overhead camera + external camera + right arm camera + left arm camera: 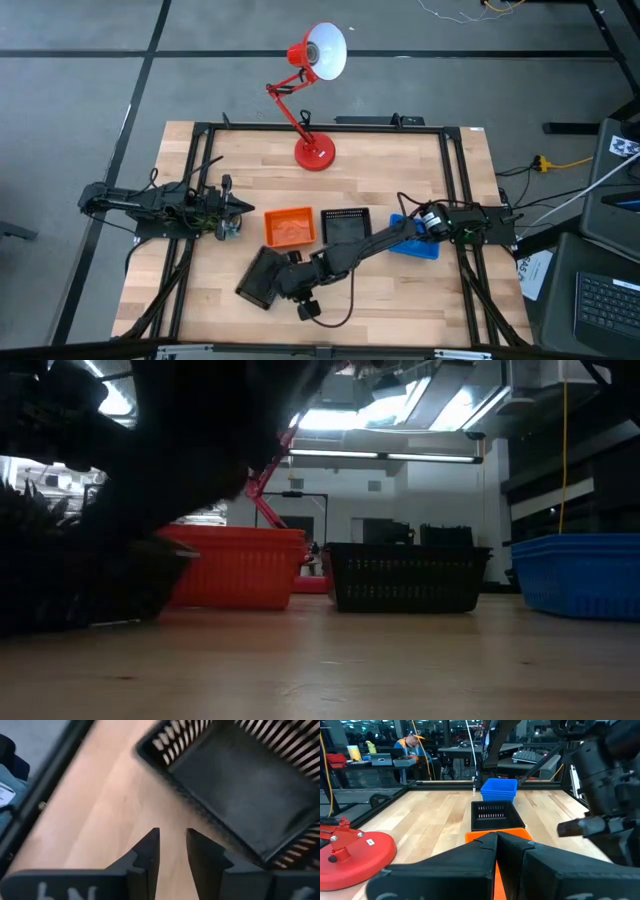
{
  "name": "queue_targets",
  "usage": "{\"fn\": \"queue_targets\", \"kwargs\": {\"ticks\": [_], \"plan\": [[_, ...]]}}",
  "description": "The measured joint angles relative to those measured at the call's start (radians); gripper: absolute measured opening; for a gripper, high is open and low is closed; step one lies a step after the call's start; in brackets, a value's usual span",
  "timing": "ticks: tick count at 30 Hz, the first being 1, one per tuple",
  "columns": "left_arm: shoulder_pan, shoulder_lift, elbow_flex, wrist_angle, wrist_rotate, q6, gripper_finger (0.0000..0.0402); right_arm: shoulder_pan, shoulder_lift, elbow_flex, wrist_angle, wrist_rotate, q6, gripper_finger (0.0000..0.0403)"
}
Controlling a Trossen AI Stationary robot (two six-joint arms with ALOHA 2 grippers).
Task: Stack baskets by color
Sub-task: Stack the left black bin on the right black bins
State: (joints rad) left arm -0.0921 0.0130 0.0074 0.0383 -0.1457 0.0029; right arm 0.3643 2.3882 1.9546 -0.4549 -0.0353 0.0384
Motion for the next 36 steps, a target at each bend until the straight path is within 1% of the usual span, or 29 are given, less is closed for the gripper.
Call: {"fn": "queue_targets", "kwargs": {"ticks": [6, 13, 19, 24, 36], "plan": [[0.0, 0.0, 0.0, 0.0, 0.001, 0.0, 0.0001, 0.012, -0.001, 0.053, -0.003, 0.003, -0.08, 0.0096], [0.0, 0.0, 0.0, 0.0, 0.002, 0.0, 0.0001, 0.008, -0.002, 0.091, 0.003, 0.065, -0.328, 0.0096], [0.0, 0.0, 0.0, 0.0, 0.002, 0.0, 0.0001, -0.034, -0.001, 0.091, 0.018, 0.076, -0.425, 0.0096], [0.0, 0.0, 0.0, 0.0, 0.002, 0.0, 0.0001, -0.05, 0.0, 0.091, 0.02, 0.056, -0.487, 0.0096], [0.0, 0.0, 0.0, 0.0, 0.002, 0.0, 0.0001, -0.065, 0.002, 0.084, 0.001, 0.04, -0.545, 0.0096]]}}
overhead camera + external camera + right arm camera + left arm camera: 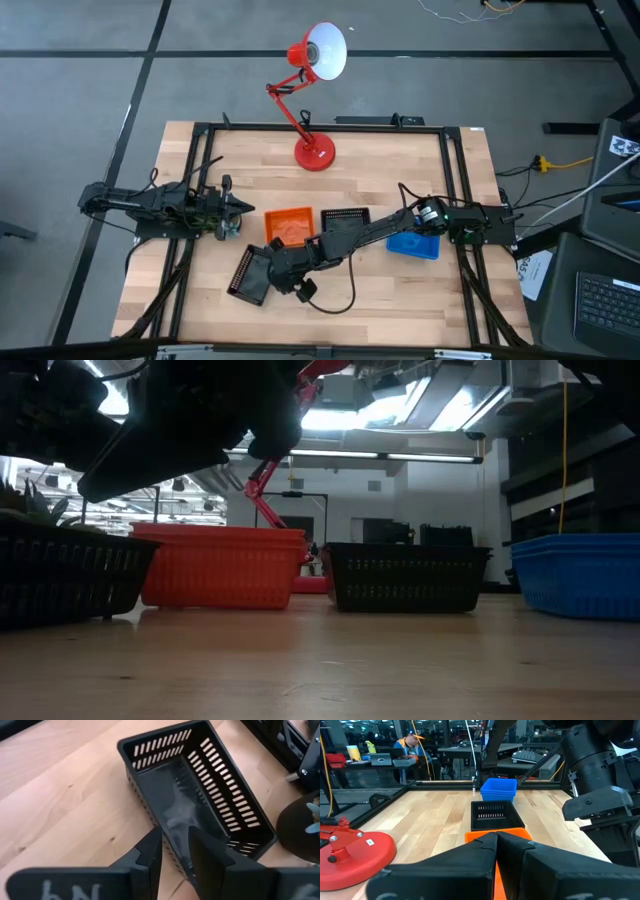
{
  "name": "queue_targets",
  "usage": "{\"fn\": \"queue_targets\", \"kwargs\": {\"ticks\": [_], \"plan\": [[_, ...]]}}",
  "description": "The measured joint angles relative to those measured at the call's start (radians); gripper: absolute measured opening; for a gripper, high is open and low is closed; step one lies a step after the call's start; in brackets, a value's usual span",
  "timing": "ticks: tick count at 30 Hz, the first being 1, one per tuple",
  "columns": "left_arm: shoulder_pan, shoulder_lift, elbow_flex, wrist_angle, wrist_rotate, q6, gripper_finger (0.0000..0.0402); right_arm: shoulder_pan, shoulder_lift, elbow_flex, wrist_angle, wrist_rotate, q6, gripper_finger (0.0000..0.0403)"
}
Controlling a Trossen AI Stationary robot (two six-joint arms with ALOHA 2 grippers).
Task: Stack baskets by color
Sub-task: Stack the left black bin on the right black bins
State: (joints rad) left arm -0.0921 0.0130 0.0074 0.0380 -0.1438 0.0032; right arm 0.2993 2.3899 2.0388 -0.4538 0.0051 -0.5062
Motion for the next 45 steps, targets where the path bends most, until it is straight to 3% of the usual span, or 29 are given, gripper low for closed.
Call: {"fn": "queue_targets", "kwargs": {"ticks": [29, 32, 37, 41, 45], "plan": [[0.0, 0.0, 0.0, 0.0, 0.0, 0.007, 0.0001, -0.021, 0.062, -0.002, 0.028, -0.036, -0.126, 0.0095], [0.0, 0.0, 0.0, 0.0, 0.0, 0.008, 0.0001, -0.012, 0.062, 0.001, 0.017, -0.065, -0.096, 0.0077], [0.0, 0.0, 0.0, 0.0, 0.0, 0.008, 0.0001, 0.024, 0.062, 0.01, -0.016, -0.162, -0.022, 0.0013], [0.0, 0.0, 0.0, 0.0, 0.0, 0.008, 0.0001, 0.068, 0.048, 0.01, -0.049, -0.135, 0.08, 0.0008], [0.0, 0.0, 0.0, 0.0, 0.0, 0.008, 0.0001, 0.115, -0.014, 0.009, -0.169, 0.057, 0.157, 0.0006]]}}
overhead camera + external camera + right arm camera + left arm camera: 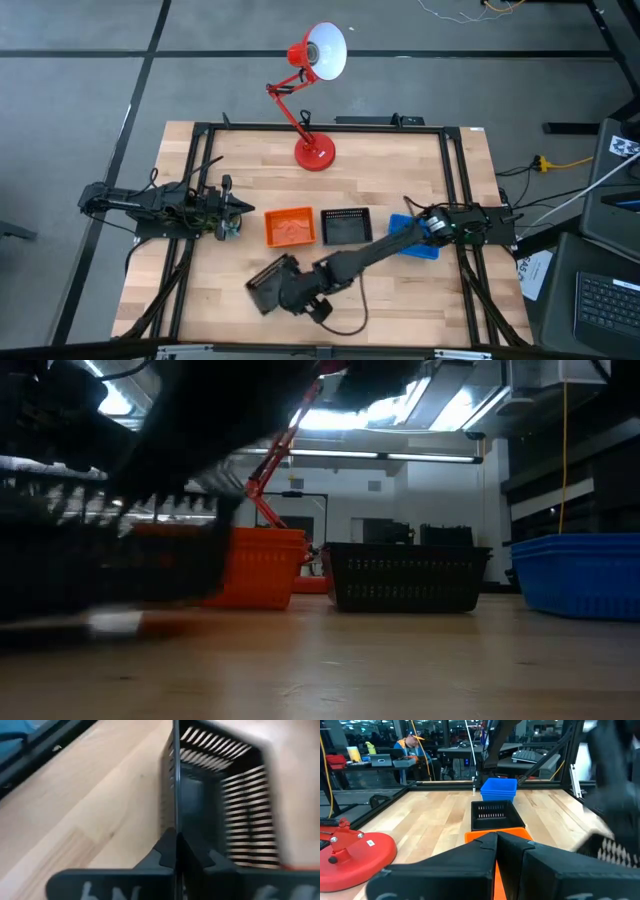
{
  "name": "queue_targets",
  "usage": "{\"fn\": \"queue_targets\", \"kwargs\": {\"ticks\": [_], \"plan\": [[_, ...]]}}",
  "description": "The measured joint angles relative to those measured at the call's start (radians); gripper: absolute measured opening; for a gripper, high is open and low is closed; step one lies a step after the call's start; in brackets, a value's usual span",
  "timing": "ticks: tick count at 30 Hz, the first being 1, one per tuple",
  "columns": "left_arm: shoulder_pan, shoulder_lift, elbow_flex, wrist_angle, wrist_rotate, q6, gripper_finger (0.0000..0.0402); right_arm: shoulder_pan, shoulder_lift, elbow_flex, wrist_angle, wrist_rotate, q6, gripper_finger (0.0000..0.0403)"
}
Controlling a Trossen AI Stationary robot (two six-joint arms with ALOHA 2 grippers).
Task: Stack baskets by color
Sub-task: Stack the left black bin on the right black bins
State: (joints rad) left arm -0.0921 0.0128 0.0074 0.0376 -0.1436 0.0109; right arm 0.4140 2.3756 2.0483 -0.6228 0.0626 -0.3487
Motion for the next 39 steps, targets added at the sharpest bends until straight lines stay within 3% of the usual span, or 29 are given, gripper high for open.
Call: {"fn": "queue_targets", "kwargs": {"ticks": [13, 20, 27, 32, 39], "plan": [[0.0, 0.0, 0.0, 0.0, 0.0, 0.0, 0.0001, 0.155, -0.331, 0.001, -0.57, 0.604, 0.44, 0.0003], [0.0, 0.0, 0.0, 0.0, 0.0, 0.0, 0.0001, 0.157, -0.364, -0.016, -0.935, 0.737, 0.77, 0.0003], [0.0, 0.0, 0.0, 0.0, 0.0, -0.001, 0.0001, 0.101, -0.379, -0.206, -0.946, 0.737, 0.819, 0.0003], [0.0, 0.0, 0.0, 0.0, 0.0, -0.006, 0.0001, 0.039, -0.588, -0.396, -0.931, 0.682, 0.915, 0.0003], [0.0, 0.0, 0.0, 0.0, 0.0, -0.001, 0.0001, 0.013, -0.907, -0.737, -0.455, 0.694, 0.82, 0.0002]]}}
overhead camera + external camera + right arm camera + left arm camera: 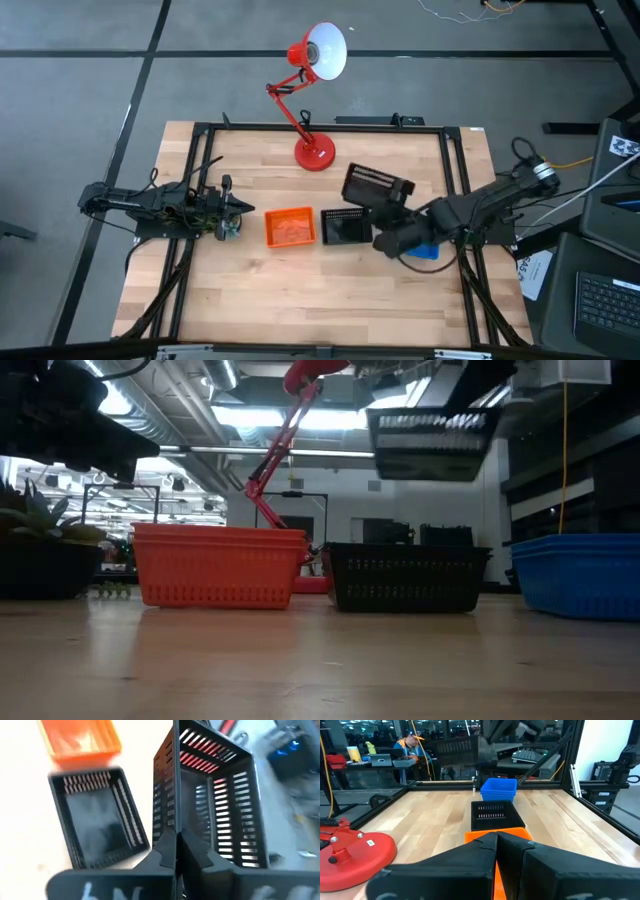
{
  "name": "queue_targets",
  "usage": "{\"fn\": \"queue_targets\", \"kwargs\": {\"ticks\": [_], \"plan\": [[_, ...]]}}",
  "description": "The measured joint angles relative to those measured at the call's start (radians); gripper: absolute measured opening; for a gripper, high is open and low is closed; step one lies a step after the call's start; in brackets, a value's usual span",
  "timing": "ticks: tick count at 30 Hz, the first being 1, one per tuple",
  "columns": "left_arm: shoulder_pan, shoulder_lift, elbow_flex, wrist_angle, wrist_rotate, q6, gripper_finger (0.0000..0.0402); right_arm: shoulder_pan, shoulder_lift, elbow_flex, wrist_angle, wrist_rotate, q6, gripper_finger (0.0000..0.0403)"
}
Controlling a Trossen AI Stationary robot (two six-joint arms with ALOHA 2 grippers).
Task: Stack baskets by color
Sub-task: Stack the left black bin on the right black bins
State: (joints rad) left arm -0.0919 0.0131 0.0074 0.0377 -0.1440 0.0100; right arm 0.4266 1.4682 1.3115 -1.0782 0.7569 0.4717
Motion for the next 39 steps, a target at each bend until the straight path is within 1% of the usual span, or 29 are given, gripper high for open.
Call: {"fn": "queue_targets", "kwargs": {"ticks": [3, 6, 8, 10, 12, 18, 29, 33, 39], "plan": [[0.0, 0.0, 0.0, 0.0, 0.0, 0.0, 0.0001, -0.015, -0.071, -0.183, 0.315, -0.051, -0.11, 0.0002], [0.0, 0.0, 0.0, 0.0, 0.0, -0.001, 0.0001, -0.022, -0.09, -0.306, 0.63, -0.11, -0.234, 0.0002], [0.0, 0.0, 0.0, 0.0, 0.0, -0.001, 0.0001, -0.025, -0.072, -0.352, 0.772, -0.134, -0.314, 0.0002], [0.0, 0.0, 0.0, 0.0, 0.0, 0.0, 0.0001, -0.026, -0.05, -0.365, 0.828, -0.151, -0.372, 0.0002], [0.0, 0.0, 0.0, 0.0, 0.0, 0.0, 0.0001, -0.025, -0.037, -0.364, 0.827, -0.157, -0.365, 0.0002], [0.0, 0.0, 0.0, 0.0, 0.0, 0.0, 0.0001, -0.026, 0.014, -0.364, 0.745, -0.154, -0.266, 0.0002], [0.0, 0.0, 0.0, 0.0, 0.0, 0.0, 0.0001, -0.024, 0.061, -0.365, 0.663, -0.176, -0.27, 0.0003], [0.0, 0.0, 0.0, 0.0, 0.0, 0.0, 0.0001, -0.024, 0.062, -0.365, 0.628, -0.176, -0.268, 0.003], [0.0, 0.0, 0.0, -0.001, 0.0, 0.001, 0.0001, -0.024, 0.062, -0.365, 0.629, -0.191, -0.27, 0.0073]]}}
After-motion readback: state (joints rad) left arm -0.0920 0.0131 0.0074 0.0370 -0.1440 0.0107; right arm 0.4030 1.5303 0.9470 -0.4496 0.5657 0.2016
